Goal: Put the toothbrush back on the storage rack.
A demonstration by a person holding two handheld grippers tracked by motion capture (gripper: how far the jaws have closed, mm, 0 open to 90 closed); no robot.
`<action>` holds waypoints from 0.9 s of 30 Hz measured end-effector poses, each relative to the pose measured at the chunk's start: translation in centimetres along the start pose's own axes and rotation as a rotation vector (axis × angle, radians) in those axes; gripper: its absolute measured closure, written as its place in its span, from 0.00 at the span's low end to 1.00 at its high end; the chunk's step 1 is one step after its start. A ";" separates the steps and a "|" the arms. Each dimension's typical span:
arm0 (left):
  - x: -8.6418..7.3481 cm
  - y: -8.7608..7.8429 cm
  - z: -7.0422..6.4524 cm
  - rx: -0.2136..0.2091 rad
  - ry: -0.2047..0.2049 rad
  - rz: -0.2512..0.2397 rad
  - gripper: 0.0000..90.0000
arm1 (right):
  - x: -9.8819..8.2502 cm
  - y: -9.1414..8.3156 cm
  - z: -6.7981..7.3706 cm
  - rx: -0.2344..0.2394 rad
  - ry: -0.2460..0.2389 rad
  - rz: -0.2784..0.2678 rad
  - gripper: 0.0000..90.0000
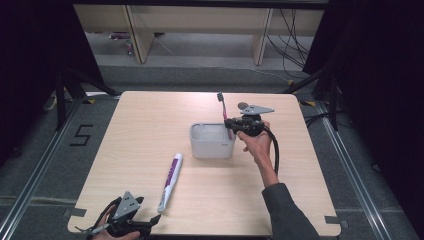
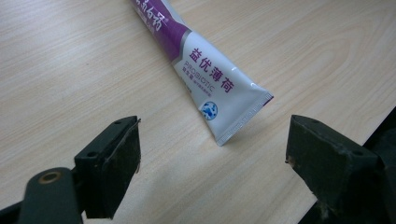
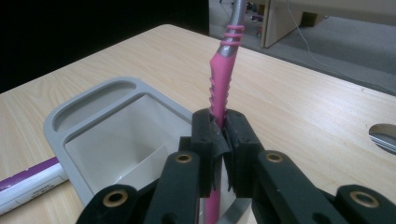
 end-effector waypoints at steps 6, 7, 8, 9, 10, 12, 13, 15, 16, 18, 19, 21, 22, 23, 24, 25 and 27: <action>0.0 0.0 0.0 0.001 0.000 0.001 0.19 | -0.2 0.0 0.1 -0.010 0.035 0.007 0.90; 0.0 0.0 0.0 0.000 0.000 0.001 0.19 | -0.2 0.0 0.1 -0.008 0.036 0.009 0.90; 0.0 0.0 0.0 0.000 -0.001 -0.001 0.19 | -0.3 -0.1 0.1 -0.012 0.031 0.013 0.90; 0.0 0.0 0.0 0.000 -0.001 -0.001 0.19 | -0.3 -0.1 0.1 -0.012 0.031 0.013 0.90; 0.0 0.0 0.0 0.000 0.000 0.000 0.19 | -0.2 0.0 0.0 -0.007 0.013 0.013 0.90; 0.0 0.0 0.0 -0.001 -0.001 -0.001 0.19 | -0.3 -0.2 -0.1 0.001 0.012 0.009 0.88; 0.0 0.0 0.0 -0.001 -0.001 -0.001 0.19 | -0.3 -0.2 -0.1 0.001 0.012 0.009 0.88; 0.0 0.0 0.0 0.000 0.000 0.001 0.19 | -0.3 -0.4 -0.3 -0.018 0.019 -0.001 0.84; 0.0 0.0 0.0 0.000 0.000 0.001 0.19 | -0.3 -0.5 -0.2 -0.011 0.028 -0.001 0.81; 0.0 0.0 0.0 0.000 0.000 0.000 0.19 | -0.3 -0.8 -0.3 -0.018 0.052 -0.002 0.71; 0.0 0.0 0.0 0.000 0.000 0.000 0.19 | -0.3 -0.8 -0.3 -0.018 0.052 -0.002 0.71; 0.0 -0.1 0.0 0.001 -0.001 0.001 0.19 | -0.3 -1.4 -0.4 -0.025 0.041 -0.003 0.62; 0.0 -0.1 0.0 0.002 -0.001 0.002 0.19 | -0.3 -1.7 -0.4 -0.025 0.052 -0.004 0.59; 0.0 0.0 0.0 0.002 -0.004 -0.001 0.19 | -0.3 -2.0 -0.5 -0.032 0.055 -0.007 0.56; 0.0 0.0 0.0 0.002 -0.004 -0.001 0.19 | -0.3 -2.0 -0.5 -0.032 0.055 -0.007 0.56; 0.0 0.0 0.0 0.000 -0.003 -0.001 0.19 | -0.4 -2.4 -0.5 -0.035 0.064 -0.003 0.54; 0.0 0.0 0.0 0.001 -0.002 0.000 0.19 | -0.6 -3.3 -0.6 -0.040 0.052 -0.015 0.54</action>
Point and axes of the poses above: each handheld gripper's, and its own axes: y roughly forward along the jaws, x roughly out of its top, z roughly to its left, the point moved 5 cm from there along y, roughly forward along the jaws, and after that the axes turned 8 degrees about -x, right-handed, at the moved point
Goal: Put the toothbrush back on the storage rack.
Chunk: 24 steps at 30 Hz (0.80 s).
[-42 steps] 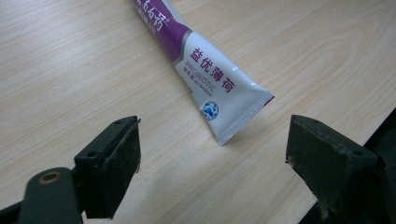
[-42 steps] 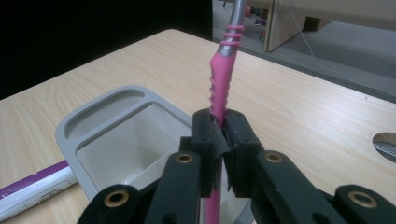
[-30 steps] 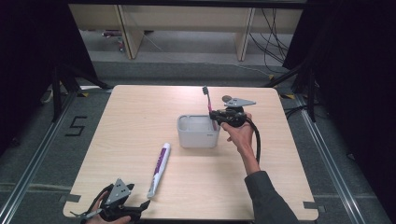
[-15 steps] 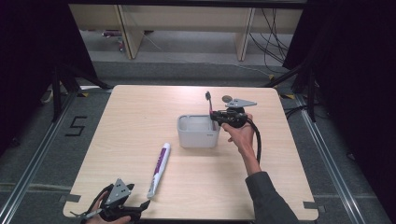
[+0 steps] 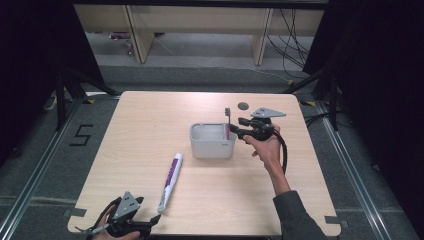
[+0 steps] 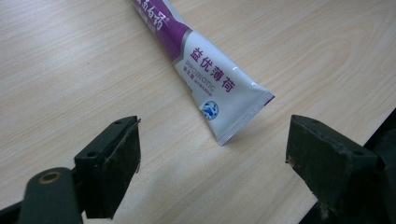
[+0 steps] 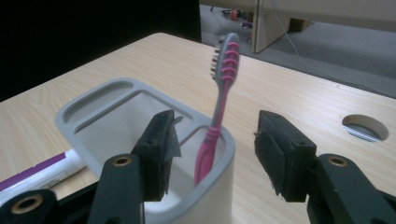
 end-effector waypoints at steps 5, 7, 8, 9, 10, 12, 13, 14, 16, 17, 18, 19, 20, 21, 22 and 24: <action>0.0 -0.1 0.1 0.006 0.003 0.001 0.19 | -1.0 -2.6 -0.2 -0.011 -0.017 -0.012 0.52; 0.0 -0.1 0.1 0.003 0.004 0.003 0.19 | -1.2 -2.8 -0.2 -0.004 -0.017 -0.005 0.52; 0.0 -0.1 0.0 0.002 0.004 0.001 0.19 | -1.4 -3.5 -0.5 -0.015 -0.037 -0.006 0.52; 0.1 -0.1 0.0 0.004 0.005 0.000 0.19 | -1.6 -3.6 -0.4 -0.010 -0.018 -0.004 0.52; 0.1 -0.1 0.0 0.004 0.005 0.000 0.19 | -1.6 -3.6 -0.4 -0.010 -0.018 -0.004 0.52; 0.1 -0.1 0.0 0.004 0.003 -0.002 0.19 | -2.0 -4.0 -0.4 -0.016 -0.023 0.017 0.51; 0.1 -0.1 0.0 0.004 0.003 -0.001 0.19 | -2.2 -4.0 -0.5 -0.023 -0.020 0.014 0.51; 0.1 -0.1 0.0 0.002 0.006 0.001 0.19 | -2.4 -4.2 -0.5 -0.021 -0.017 0.032 0.51; 0.1 -0.1 0.0 -0.001 0.007 -0.001 0.19 | -2.6 -4.2 -0.6 -0.026 -0.034 0.018 0.51; 0.1 -0.1 0.0 0.000 0.008 0.000 0.19 | -2.7 -4.4 -0.5 -0.016 -0.024 0.032 0.50; 0.1 -0.1 0.0 0.002 0.006 0.000 0.19 | -2.8 -4.4 -0.6 -0.019 -0.035 0.024 0.50; 0.1 -0.1 0.0 0.002 0.007 -0.001 0.19 | -2.9 -4.6 -0.6 -0.029 -0.027 0.036 0.50; 0.1 -0.1 0.0 0.000 0.007 -0.005 0.19 | -3.0 -4.6 -0.5 -0.032 -0.024 0.029 0.49; 0.1 -0.1 0.0 0.002 0.004 -0.003 0.19 | -3.1 -4.8 -0.4 -0.021 -0.002 0.047 0.49; 0.1 -0.1 0.0 0.002 0.004 -0.002 0.19 | -3.2 -4.8 -0.5 -0.020 -0.022 0.041 0.49; 0.1 -0.2 0.0 0.002 0.005 -0.002 0.19 | -3.5 -5.1 -0.6 -0.033 -0.029 0.041 0.48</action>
Point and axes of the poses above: each handheld gripper's, and its own axes: y roughly forward along the jaws, x roughly out of its top, z roughly to its left, the point moved 5 cm from there along y, roughly forward along the jaws, and after that the axes turned 8 degrees about -x, right-handed, at the moved point
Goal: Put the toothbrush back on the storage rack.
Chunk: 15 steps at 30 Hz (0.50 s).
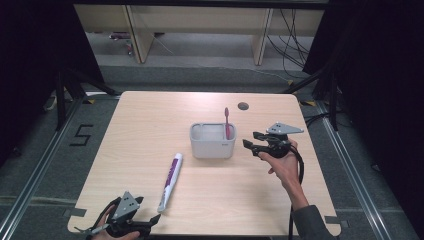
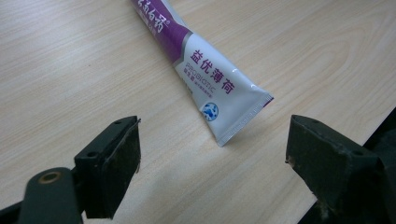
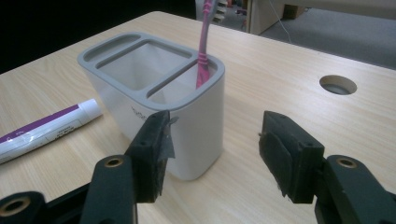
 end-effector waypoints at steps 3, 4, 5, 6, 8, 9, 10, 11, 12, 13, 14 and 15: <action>0.0 0.0 0.0 0.000 -0.001 -0.001 0.19 | -0.2 -0.2 0.2 -0.002 0.020 0.001 0.48; 0.0 0.0 0.0 0.000 -0.001 -0.001 0.19 | -0.4 -0.4 0.2 -0.002 0.012 0.003 0.47; 0.0 0.0 0.0 0.001 -0.002 -0.001 0.19 | -0.4 -0.4 0.2 0.003 0.007 -0.001 0.46; 0.0 0.0 0.0 0.000 -0.002 -0.001 0.19 | -0.5 -0.6 0.3 -0.006 0.024 0.006 0.46; 0.0 0.0 0.0 -0.002 0.002 0.002 0.19 | -0.7 -0.8 0.3 -0.002 0.009 -0.005 0.45; 0.0 0.0 0.0 -0.001 0.002 0.002 0.19 | -0.8 -0.9 0.5 -0.001 0.026 -0.007 0.44; 0.0 0.0 0.0 -0.001 -0.001 -0.002 0.19 | -0.8 -1.0 0.6 0.015 0.026 0.005 0.44; 0.0 0.0 0.0 0.000 -0.001 -0.002 0.19 | -1.1 -1.2 0.8 0.005 0.038 0.004 0.43; 0.0 0.0 0.0 -0.002 -0.001 -0.003 0.19 | -1.1 -1.2 0.7 0.000 0.018 -0.003 0.42; 0.0 0.0 0.0 -0.003 0.000 -0.002 0.19 | -1.1 -1.2 0.7 0.000 0.018 -0.003 0.42; 0.0 0.0 0.0 -0.003 -0.001 -0.002 0.19 | -1.3 -1.3 0.9 0.003 0.030 0.003 0.42; 0.0 0.0 0.0 -0.002 -0.002 -0.004 0.19 | -1.4 -1.5 0.9 -0.004 0.023 0.013 0.42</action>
Point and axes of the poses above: each handheld gripper's, and its own axes: y roughly forward along the jaws, x roughly out of its top, z roughly to its left, the point moved 5 cm from there along y, roughly forward along the jaws, and after that the axes turned 8 degrees about -x, right-handed, at the moved point
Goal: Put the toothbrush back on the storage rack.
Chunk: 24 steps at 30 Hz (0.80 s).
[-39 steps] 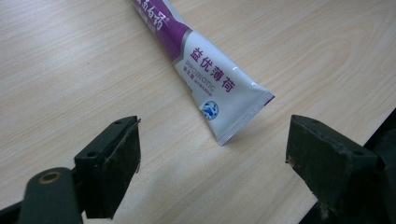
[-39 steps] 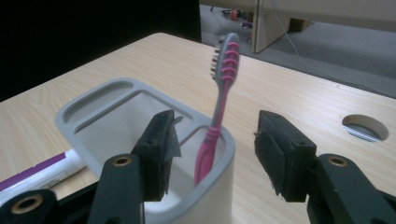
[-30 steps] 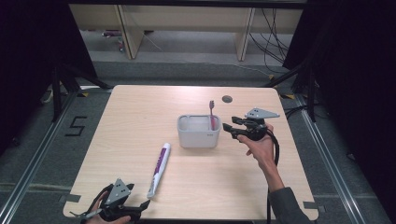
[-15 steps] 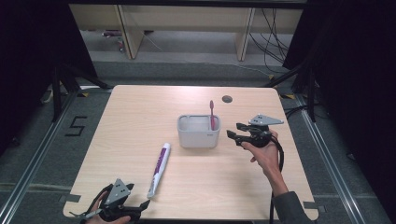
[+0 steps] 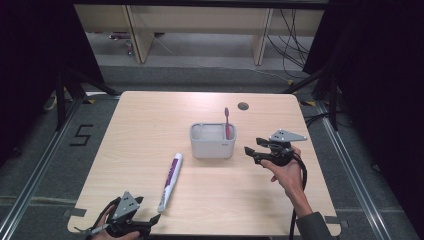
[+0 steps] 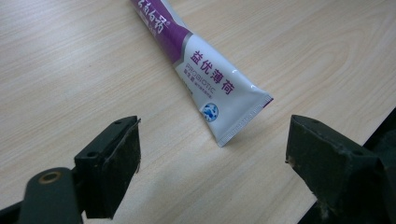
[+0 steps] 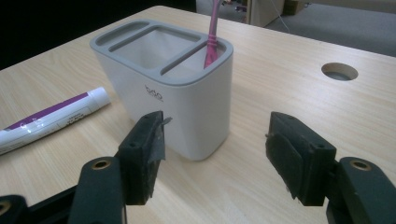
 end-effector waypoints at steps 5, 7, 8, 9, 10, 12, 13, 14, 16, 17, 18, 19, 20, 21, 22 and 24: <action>0.0 0.0 0.0 0.000 0.001 0.001 0.19 | -0.6 -0.5 0.2 -0.009 -0.016 -0.010 0.40; 0.0 0.0 0.0 -0.002 0.002 -0.001 0.19 | -0.9 -0.8 0.5 -0.002 0.006 -0.007 0.40; 0.0 0.0 0.0 -0.001 0.001 0.000 0.19 | -1.1 -0.8 0.7 0.004 0.002 -0.002 0.40; 0.0 0.0 0.0 -0.002 0.002 0.004 0.19 | -1.4 -1.1 0.7 -0.003 -0.005 0.010 0.39; 0.0 0.0 0.0 -0.001 0.002 0.004 0.19 | -1.5 -1.2 1.0 -0.003 0.016 0.019 0.39; 0.1 -0.1 0.1 0.009 0.003 0.002 0.19 | -1.9 -1.3 1.2 0.003 0.019 0.014 0.39; 0.1 -0.1 0.0 0.002 0.001 0.000 0.19 | -2.1 -1.5 1.2 -0.004 0.007 0.019 0.39; 0.0 -0.1 0.0 0.004 0.000 0.000 0.19 | -2.6 -1.7 1.3 -0.008 0.000 0.026 0.39; 0.0 0.0 0.0 0.005 -0.003 -0.005 0.19 | -2.7 -1.7 1.4 0.000 0.009 0.026 0.39; 0.0 0.0 0.0 0.001 -0.003 0.001 0.19 | -3.0 -1.8 1.5 0.003 0.006 0.027 0.39; 0.0 0.0 0.0 0.003 -0.002 0.000 0.19 | -3.2 -1.9 1.4 -0.007 -0.008 0.025 0.39; 0.0 0.0 0.0 0.001 0.000 0.001 0.19 | -3.5 -2.0 1.4 -0.002 -0.015 0.023 0.39; 0.0 0.0 0.0 0.006 -0.001 0.001 0.19 | -3.7 -2.1 1.4 -0.005 -0.012 0.027 0.39; 0.1 -0.1 0.0 0.005 0.002 0.002 0.19 | -3.9 -2.2 1.6 -0.001 0.012 0.035 0.39; 0.1 0.0 0.1 0.002 0.002 -0.002 0.19 | -4.1 -2.4 1.4 -0.008 -0.004 0.042 0.39; 0.0 0.0 0.1 0.001 -0.001 0.001 0.19 | -4.7 -2.7 1.5 0.007 0.004 0.044 0.39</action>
Point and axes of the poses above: each handheld gripper's, and its own axes: y roughly forward along the jaws, x roughly out of its top, z roughly to its left, the point moved 5 cm from there along y, roughly forward along the jaws, and after that the axes turned 8 degrees about -x, right-handed, at the moved point
